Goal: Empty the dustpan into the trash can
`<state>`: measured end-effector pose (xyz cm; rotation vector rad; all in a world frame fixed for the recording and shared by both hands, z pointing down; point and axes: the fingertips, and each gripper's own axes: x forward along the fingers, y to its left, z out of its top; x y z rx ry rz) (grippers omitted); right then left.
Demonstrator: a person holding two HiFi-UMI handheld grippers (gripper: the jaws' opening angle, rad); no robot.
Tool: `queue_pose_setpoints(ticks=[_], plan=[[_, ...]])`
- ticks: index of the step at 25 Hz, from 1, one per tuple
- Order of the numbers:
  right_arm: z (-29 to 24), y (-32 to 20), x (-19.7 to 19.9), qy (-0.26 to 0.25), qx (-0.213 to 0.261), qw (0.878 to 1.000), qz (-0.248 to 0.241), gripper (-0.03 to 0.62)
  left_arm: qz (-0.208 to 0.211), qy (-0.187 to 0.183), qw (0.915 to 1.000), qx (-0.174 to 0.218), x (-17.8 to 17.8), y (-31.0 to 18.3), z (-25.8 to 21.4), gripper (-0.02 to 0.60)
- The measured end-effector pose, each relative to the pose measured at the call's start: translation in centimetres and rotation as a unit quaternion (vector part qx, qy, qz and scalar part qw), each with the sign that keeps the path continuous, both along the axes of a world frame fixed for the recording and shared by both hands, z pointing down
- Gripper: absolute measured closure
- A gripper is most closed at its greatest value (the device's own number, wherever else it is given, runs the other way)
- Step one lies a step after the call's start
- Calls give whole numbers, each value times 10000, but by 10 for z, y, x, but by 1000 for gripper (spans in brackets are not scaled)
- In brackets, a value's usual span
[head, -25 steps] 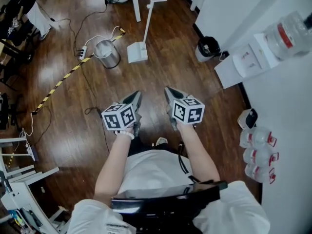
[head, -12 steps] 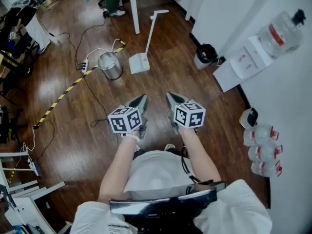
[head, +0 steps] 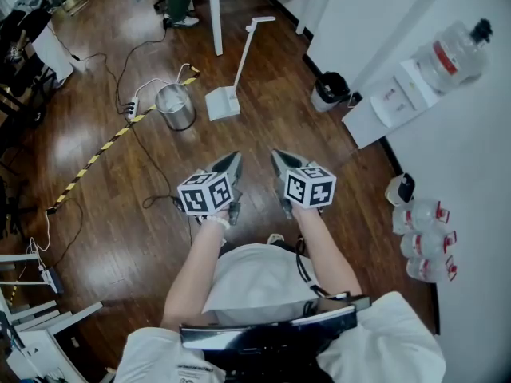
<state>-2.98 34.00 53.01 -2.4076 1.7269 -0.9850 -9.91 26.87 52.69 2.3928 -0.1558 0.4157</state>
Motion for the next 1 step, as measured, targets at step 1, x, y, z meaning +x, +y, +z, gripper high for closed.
queue_pose_setpoints(ticks=[1], plan=[[0,-2,-3,12,-5,10000,-6,592,8,6,10000,-9,-2,-2,1,588]])
